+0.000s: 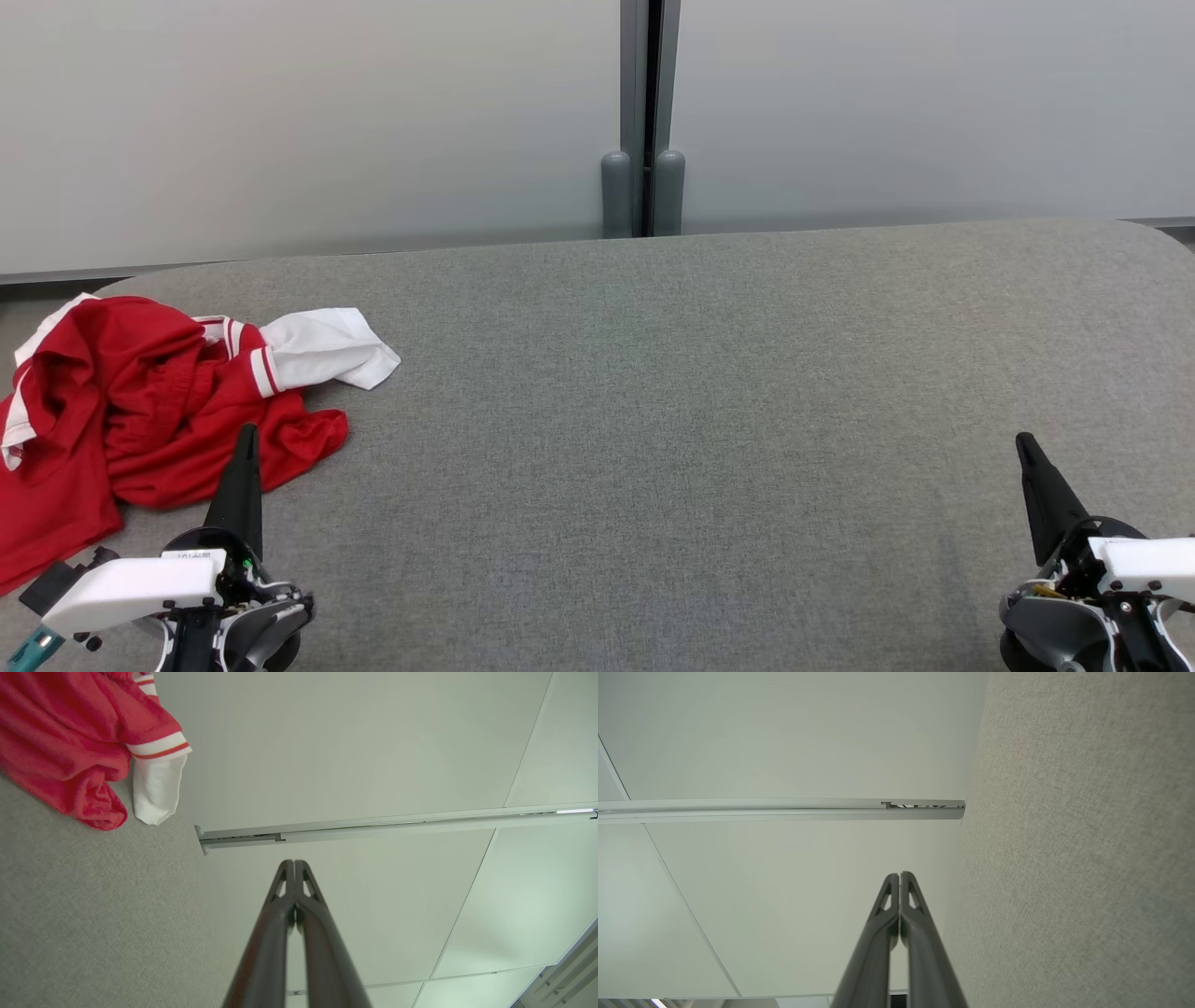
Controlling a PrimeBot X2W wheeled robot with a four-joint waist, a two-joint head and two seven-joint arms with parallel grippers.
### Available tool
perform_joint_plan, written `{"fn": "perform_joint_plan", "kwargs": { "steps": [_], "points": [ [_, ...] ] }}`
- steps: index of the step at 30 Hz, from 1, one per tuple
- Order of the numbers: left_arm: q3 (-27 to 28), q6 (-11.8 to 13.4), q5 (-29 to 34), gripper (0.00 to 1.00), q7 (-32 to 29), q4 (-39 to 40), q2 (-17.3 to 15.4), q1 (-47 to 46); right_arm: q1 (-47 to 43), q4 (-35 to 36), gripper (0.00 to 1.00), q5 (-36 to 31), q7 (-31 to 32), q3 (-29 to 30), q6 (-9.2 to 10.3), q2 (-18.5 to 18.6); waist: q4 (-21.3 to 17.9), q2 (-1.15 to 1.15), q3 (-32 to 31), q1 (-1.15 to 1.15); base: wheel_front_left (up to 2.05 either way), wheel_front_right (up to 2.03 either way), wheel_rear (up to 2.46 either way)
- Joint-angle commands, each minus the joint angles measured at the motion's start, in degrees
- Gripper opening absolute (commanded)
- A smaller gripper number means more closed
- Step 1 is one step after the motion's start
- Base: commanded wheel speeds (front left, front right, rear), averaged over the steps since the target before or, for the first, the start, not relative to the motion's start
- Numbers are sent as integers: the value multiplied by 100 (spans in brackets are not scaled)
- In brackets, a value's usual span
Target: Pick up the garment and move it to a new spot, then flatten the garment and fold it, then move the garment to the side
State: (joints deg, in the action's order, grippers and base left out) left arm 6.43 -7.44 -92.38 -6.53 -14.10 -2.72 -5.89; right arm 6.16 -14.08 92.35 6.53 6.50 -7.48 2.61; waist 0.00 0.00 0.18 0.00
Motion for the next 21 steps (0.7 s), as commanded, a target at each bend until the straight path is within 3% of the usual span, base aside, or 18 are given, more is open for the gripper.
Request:
{"fn": "perform_joint_plan", "kwargs": {
  "steps": [1, 21],
  "points": [
    [22, -17, -9, 0, -17, 15, -32, -82, 26, 15, 0, 15, 18, 7, -2, 53, 0, 0, 0, 0, 0, 0, 0],
    [22, -17, -9, 0, -16, 15, -32, -82, 26, 15, 0, 15, 18, 7, -2, 53, 0, 0, 0, 0, 0, 0, 0]
  ]
}}
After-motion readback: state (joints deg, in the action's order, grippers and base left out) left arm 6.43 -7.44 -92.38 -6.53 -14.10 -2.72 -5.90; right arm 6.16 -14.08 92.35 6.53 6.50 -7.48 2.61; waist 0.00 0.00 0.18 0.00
